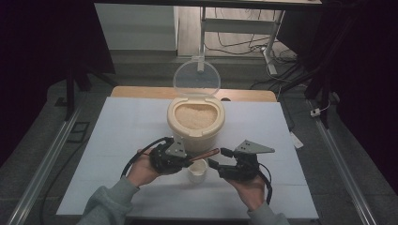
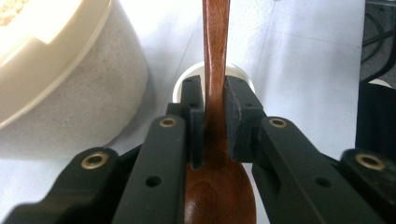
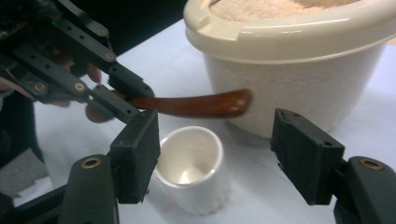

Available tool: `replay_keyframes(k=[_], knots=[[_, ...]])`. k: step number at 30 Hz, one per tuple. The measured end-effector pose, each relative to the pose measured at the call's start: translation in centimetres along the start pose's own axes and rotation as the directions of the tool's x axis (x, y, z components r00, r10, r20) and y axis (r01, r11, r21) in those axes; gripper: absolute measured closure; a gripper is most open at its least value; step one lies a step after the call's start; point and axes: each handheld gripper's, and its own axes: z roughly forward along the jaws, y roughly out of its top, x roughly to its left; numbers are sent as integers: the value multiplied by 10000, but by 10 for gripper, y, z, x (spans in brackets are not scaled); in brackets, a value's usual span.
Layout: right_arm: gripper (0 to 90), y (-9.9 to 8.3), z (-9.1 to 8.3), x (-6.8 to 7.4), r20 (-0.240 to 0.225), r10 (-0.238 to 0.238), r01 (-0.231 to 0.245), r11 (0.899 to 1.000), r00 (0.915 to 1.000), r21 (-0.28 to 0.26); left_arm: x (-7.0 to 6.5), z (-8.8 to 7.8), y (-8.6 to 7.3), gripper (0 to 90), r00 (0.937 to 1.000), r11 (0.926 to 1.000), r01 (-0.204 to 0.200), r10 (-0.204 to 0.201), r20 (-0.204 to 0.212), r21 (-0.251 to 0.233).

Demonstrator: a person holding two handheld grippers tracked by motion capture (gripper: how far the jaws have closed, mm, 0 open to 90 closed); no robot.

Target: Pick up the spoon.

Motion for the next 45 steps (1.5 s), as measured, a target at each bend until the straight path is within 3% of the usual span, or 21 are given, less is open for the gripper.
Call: replay_keyframes(k=[5, 9, 11, 20, 21, 26, 32, 34, 38, 42, 45], knots=[[389, -3, 7, 1, -200, 774, -780, 9965, 9968, -309, -4, 2, 2, 781, 10000, 9999, -75, 75, -31, -84], [429, -3, 8, 1, -327, 1049, -1064, 9931, 9940, -486, -7, 3, 5, 781, 9998, 9997, -197, 196, -78, -115], [493, -3, 9, 3, -457, 1203, -1232, 9901, 9917, -677, -8, 3, 6, 782, 9996, 9996, -260, 259, -71, -106], [650, 0, 6, 5, -958, 1328, -1447, 9808, 9865, -1310, -11, 0, 6, 783, 9987, 9993, -341, 336, -381, -122], [684, 1, 5, 5, -1245, 1383, -1558, 9773, 9825, -1436, -10, 0, 6, 784, 9986, 9993, -330, 323, -408, -158], [736, 3, 5, 5, -1740, 1453, -1733, 9720, 9740, -1585, -10, -4, 6, 785, 9981, 9989, -406, 394, -484, -236], [822, 6, 4, 6, -2367, 1210, -1643, 9712, 9640, -1727, -12, -2, 7, 786, 9971, 9983, -548, 537, -534, -199], [827, 7, 3, 7, -2369, 949, -1416, 9718, 9669, -1883, -13, -2, 7, 786, 9970, 9981, -552, 536, -552, -280], [830, 8, 1, 6, -2493, 885, -1431, 9671, 9644, -2103, -13, -5, 7, 779, 9977, 9972, -391, 354, -583, -634], [830, 10, -2, 6, -2576, 675, -1316, 9617, 9639, -2404, -12, -9, 4, 693, 9978, 9924, 33, -114, -653, -1229], [831, 12, -6, 4, -2658, 624, -1344, 9556, 9620, -2621, -11, -14, 0, 529, 9949, 9862, 338, -487, -886, -1622]])
